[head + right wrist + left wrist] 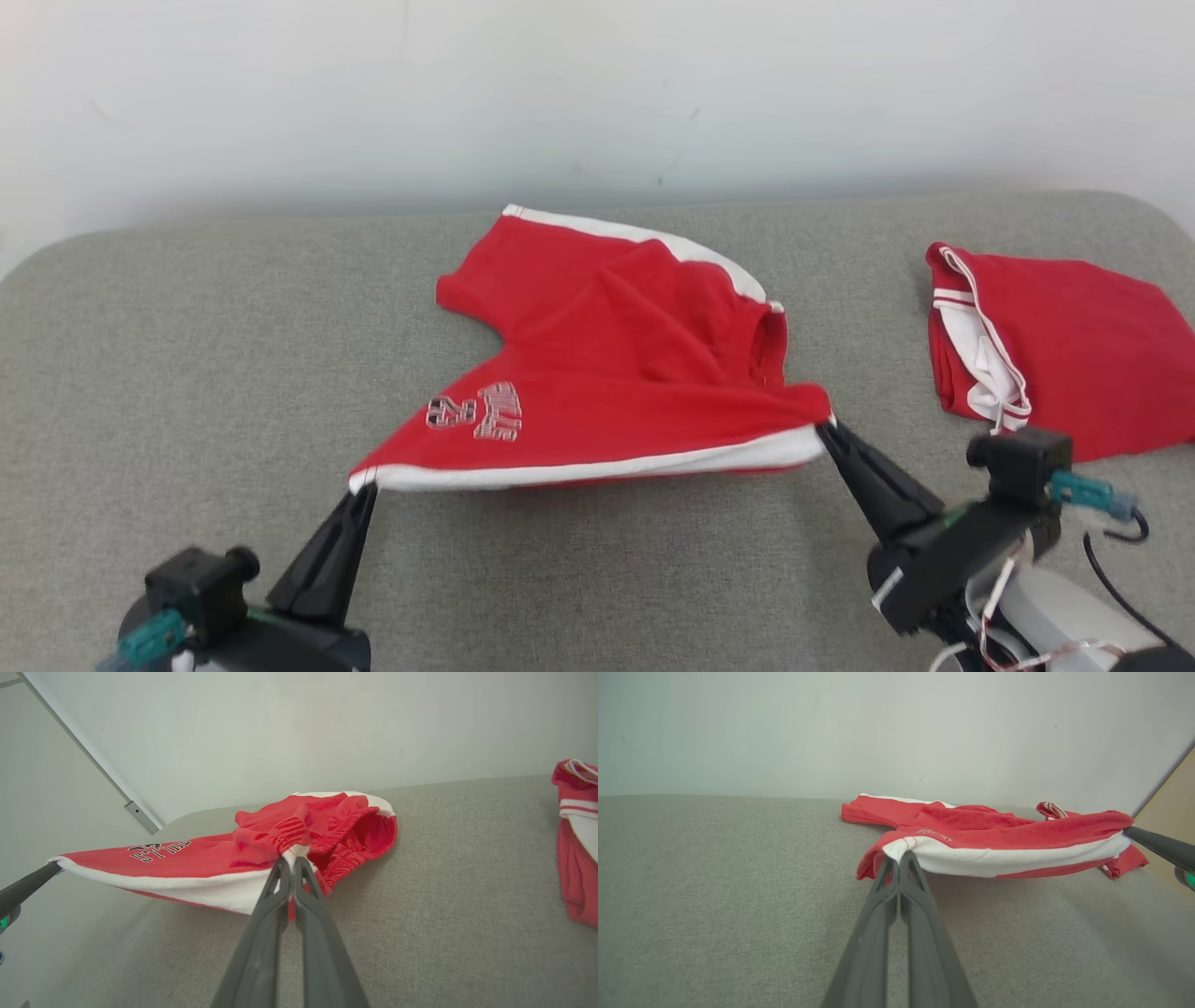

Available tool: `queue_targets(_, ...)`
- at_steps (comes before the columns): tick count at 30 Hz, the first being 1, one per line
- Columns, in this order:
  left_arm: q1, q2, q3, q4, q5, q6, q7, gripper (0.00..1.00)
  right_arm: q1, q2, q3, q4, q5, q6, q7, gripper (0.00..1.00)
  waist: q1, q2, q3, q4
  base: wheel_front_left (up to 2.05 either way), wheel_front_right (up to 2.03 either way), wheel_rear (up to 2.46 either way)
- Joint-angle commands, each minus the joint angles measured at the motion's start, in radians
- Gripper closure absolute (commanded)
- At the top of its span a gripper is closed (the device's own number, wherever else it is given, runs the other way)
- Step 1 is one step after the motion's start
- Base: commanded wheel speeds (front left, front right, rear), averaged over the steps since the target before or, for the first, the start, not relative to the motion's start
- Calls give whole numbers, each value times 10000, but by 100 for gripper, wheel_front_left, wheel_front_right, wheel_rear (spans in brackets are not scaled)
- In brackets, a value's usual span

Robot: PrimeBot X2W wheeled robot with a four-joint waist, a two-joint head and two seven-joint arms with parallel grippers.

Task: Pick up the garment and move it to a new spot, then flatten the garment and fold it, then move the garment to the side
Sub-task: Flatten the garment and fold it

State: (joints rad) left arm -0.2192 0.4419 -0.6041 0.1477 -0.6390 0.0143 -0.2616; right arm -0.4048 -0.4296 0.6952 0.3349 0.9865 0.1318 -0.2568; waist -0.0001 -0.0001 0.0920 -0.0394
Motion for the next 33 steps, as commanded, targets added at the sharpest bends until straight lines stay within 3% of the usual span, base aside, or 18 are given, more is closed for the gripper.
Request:
queue_targets(1, 353, 139, 38, -121, 92, 144, -50, 100, 343, -211, -53, -155, 61, -23, 23, 100, 1, 1, -152, 7, 0, 0, 0)
queue_targets(13, 2478, 780, -102, -1190, 139, 951, 344, 100, 2474, -843, -738, -1413, 257, -23, 1694, 100, 1, 1, -532, -63, 0, 0, 0)
queue_targets(33, 2573, 1166, -360, -1638, 313, 1194, 830, 100, 3760, -52, -2644, -2574, -1054, -23, 3164, 100, 1, 1, -467, 7, 0, 0, 0)
